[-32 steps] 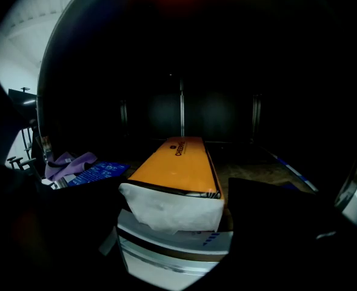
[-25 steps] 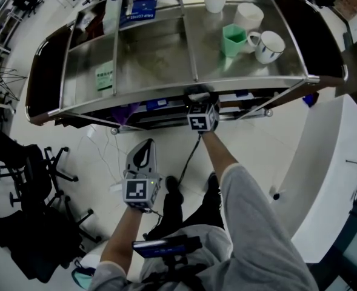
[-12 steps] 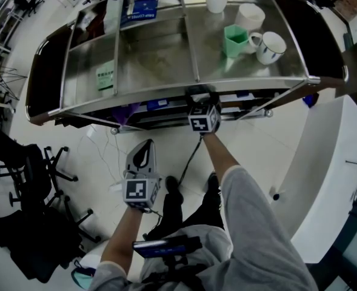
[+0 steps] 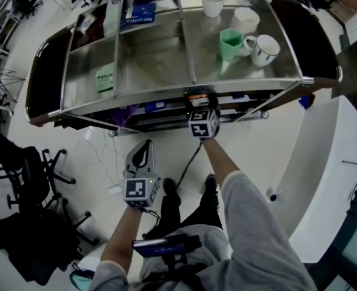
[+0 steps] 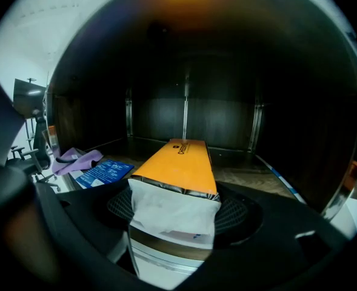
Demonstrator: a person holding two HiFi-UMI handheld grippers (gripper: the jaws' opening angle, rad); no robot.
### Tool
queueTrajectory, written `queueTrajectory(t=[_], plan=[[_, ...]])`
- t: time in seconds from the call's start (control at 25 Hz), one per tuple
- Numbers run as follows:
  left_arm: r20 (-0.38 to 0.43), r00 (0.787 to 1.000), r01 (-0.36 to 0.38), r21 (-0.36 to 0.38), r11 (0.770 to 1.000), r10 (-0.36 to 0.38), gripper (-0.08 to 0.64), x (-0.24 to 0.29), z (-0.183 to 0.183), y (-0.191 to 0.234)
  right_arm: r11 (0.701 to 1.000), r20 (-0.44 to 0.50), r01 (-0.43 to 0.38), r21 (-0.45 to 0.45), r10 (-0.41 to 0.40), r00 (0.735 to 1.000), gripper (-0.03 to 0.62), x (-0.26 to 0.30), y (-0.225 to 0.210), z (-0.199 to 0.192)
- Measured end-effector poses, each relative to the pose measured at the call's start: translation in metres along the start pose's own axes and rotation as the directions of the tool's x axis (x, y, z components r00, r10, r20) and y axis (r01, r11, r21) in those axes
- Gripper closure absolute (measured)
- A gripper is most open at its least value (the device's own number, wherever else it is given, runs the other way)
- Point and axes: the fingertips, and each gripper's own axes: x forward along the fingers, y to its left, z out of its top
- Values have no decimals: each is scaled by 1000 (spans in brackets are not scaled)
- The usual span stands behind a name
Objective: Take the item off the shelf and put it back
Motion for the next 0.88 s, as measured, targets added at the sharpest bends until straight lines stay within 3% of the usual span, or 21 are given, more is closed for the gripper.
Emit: queueTrajectory(t=[0.36,0.88], plan=[[37,999,4,5,1000,-4,552,-19,19,-5,1000,-11,-28,-9,28,1000,228,-66,1,8],[86,996,-13,-4,1000,14,552,-67,38,7,998,-12,-63,-28,63,998,227,-211,-11,22]])
